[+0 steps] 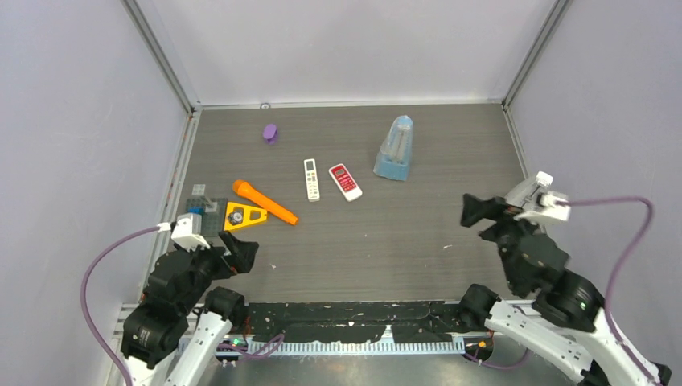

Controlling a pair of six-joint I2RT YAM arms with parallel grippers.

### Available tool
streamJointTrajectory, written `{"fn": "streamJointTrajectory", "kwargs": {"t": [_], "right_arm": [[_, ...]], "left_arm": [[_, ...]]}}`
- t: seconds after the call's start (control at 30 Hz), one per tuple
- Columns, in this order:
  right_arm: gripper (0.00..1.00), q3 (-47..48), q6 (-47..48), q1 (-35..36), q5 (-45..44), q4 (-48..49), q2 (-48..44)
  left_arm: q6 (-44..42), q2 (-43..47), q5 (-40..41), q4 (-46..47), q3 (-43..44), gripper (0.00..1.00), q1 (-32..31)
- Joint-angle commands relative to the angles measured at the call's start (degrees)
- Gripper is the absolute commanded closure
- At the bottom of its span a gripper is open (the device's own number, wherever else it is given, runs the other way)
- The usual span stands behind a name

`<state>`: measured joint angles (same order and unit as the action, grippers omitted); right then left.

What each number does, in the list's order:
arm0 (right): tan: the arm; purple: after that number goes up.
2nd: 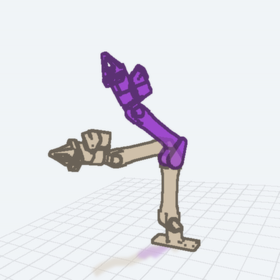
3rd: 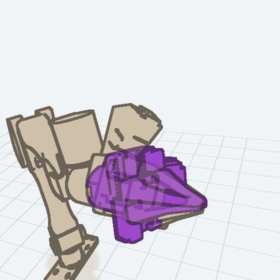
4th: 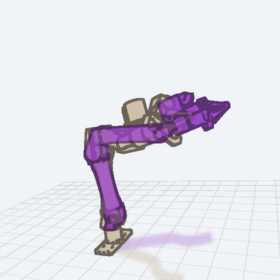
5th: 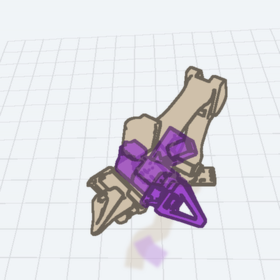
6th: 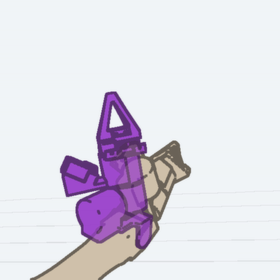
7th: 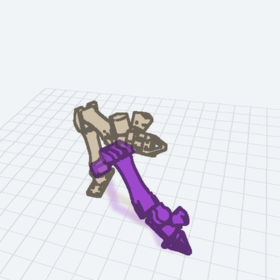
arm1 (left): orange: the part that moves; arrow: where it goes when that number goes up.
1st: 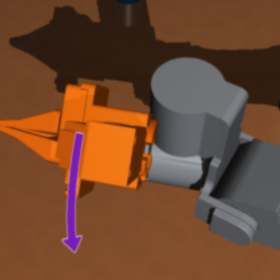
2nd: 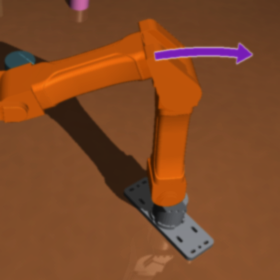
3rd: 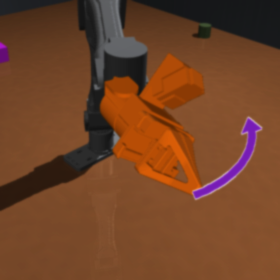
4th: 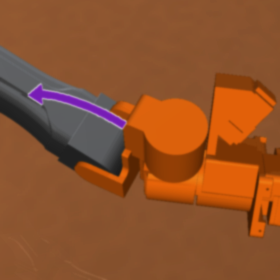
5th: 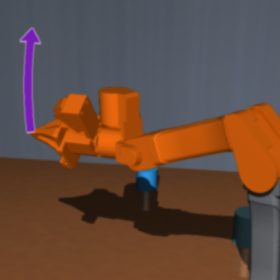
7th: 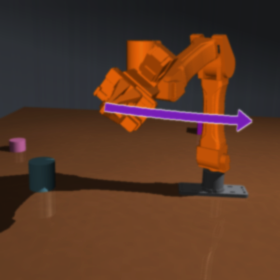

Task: Load the batteries into the remote control

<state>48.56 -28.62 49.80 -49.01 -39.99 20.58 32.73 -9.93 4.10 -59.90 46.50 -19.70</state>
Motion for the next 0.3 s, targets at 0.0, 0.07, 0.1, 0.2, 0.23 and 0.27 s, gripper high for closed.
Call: {"fn": "streamJointTrajectory", "kwargs": {"t": [0.0,0.07,0.1,0.2,0.23,0.27], "right_arm": [[0.05,0.06,-0.07,0.21,-9.54,-3.94,-7.13],[0.05,1.91,-0.16,0.21,-10.4,-6.12,-9.52],[0.05,3.11,-0.37,0.21,-11.06,-7.4,-10.39],[0.05,5.27,-0.32,0.21,-11.78,-8.96,-11.74],[0.05,5.61,-0.21,0.21,-11.75,-9.41,-11.85],[0.05,6.12,-0.25,0.21,-11.82,-9.58,-12.0]], "left_arm": [[-2.39,1.78,2.76,-2.83,2.3,0.0,0.19],[-2.72,2.42,3.43,-4.06,3.52,0.0,0.19],[-2.73,2.71,3.65,-4.57,3.84,0.0,0.19],[-2.18,2.99,4.27,-6.0,4.9,0.0,0.19],[-2.01,2.99,4.46,-6.46,5.18,0.0,0.19],[-1.96,3.08,4.39,-6.78,5.44,0.01,0.19]]}}
